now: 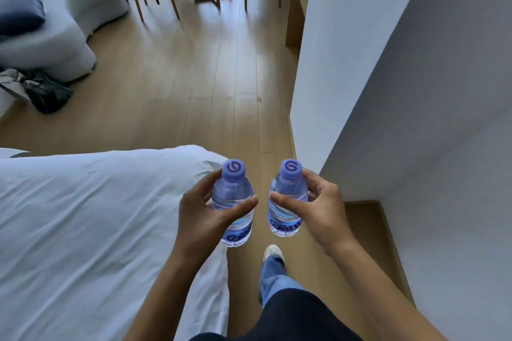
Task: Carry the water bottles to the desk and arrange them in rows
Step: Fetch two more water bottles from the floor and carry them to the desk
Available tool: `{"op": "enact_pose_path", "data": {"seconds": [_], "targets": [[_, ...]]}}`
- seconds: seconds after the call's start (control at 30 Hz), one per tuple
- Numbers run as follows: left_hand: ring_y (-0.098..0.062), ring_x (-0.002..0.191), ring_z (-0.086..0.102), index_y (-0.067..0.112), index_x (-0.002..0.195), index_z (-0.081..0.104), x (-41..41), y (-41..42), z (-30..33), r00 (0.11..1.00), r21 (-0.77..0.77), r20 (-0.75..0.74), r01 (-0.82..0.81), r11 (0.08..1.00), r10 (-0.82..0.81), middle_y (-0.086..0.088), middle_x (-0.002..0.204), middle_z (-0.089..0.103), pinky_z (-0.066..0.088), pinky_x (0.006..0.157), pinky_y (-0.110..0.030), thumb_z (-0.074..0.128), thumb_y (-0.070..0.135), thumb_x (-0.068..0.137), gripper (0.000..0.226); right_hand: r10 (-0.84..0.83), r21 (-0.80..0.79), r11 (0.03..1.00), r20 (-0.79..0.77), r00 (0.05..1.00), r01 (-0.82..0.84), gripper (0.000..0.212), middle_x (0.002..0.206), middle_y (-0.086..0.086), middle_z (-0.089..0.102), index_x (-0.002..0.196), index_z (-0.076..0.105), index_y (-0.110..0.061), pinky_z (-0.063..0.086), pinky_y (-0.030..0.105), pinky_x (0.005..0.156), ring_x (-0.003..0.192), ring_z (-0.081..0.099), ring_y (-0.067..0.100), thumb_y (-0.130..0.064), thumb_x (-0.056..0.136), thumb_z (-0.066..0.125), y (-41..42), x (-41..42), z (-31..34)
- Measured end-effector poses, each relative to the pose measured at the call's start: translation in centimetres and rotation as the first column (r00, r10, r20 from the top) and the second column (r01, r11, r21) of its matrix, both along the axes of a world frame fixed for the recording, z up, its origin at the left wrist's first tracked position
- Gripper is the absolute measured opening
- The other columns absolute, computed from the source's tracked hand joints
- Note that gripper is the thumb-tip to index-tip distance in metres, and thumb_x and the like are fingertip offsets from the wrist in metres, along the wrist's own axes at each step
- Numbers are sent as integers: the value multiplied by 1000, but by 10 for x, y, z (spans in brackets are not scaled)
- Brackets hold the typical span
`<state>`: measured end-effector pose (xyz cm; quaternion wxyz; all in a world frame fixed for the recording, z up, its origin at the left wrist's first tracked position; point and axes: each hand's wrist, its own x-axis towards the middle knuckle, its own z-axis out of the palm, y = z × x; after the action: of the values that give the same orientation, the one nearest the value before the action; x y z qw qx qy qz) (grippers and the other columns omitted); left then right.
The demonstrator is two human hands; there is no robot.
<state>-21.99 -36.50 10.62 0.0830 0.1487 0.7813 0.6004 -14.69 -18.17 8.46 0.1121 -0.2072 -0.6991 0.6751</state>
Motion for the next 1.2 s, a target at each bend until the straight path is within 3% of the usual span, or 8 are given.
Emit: {"op": "enact_pose_path", "data": {"seconds": [0.17,0.27,0.37,0.5,0.7,0.83,0.97,1.2], "targets": [[-7,94,71,21,113,69,-101,56,5,999,39,-3,-50,998,50,13,99,75,55,71,-13,86,33,60,57,49,46,998,-31,998,-47,53,98,-17,75,112,68,-29,56,15,73,91,72,5,-37,62,83,62,-107,11],[-12,93,72,24,108,70,-156,84,7,998,69,21,-63,996,61,11,98,76,56,70,-16,88,30,59,53,57,77,996,-50,997,-53,51,95,-18,76,111,70,-27,53,12,71,88,72,3,-35,63,85,94,-164,16],[-10,90,72,28,105,70,-210,111,10,998,99,25,-56,994,54,12,97,76,55,69,-15,89,31,57,51,55,108,993,-69,996,-47,46,93,-26,74,105,67,-36,51,8,69,88,71,-2,-37,63,84,120,-220,20],[-8,86,73,31,100,71,-293,148,11,999,146,33,-42,988,38,10,94,77,54,68,-14,90,30,55,49,20,122,992,-92,996,-9,42,90,-30,72,99,67,-41,51,8,68,88,70,-3,-45,60,82,152,-300,20],[-8,86,73,33,103,69,-434,199,13,1000,145,-9,27,989,-26,14,96,76,55,68,-14,89,29,57,50,-43,152,987,-114,993,61,47,92,-35,70,106,64,-41,51,7,69,92,68,-7,-45,62,80,198,-430,18],[-5,86,72,33,103,69,-527,234,24,996,124,-19,89,988,-88,15,96,75,54,68,-12,89,30,57,51,-113,159,978,-133,985,134,52,94,-32,70,109,66,-35,51,8,70,93,68,-5,-46,62,81,229,-512,26],[-3,83,72,30,101,70,-600,269,30,993,131,-8,117,984,-117,13,92,75,52,67,-10,89,29,56,49,-143,170,972,-121,982,163,49,92,-25,73,110,69,-29,53,10,71,89,70,-2,-35,65,88,263,-581,28],[-5,84,72,32,100,70,-725,345,26,988,127,17,152,980,-155,12,93,76,54,68,-13,90,24,58,47,-183,155,968,-104,978,197,43,92,-28,71,102,66,-39,52,10,67,89,68,-4,-37,64,86,333,-700,20]]}}
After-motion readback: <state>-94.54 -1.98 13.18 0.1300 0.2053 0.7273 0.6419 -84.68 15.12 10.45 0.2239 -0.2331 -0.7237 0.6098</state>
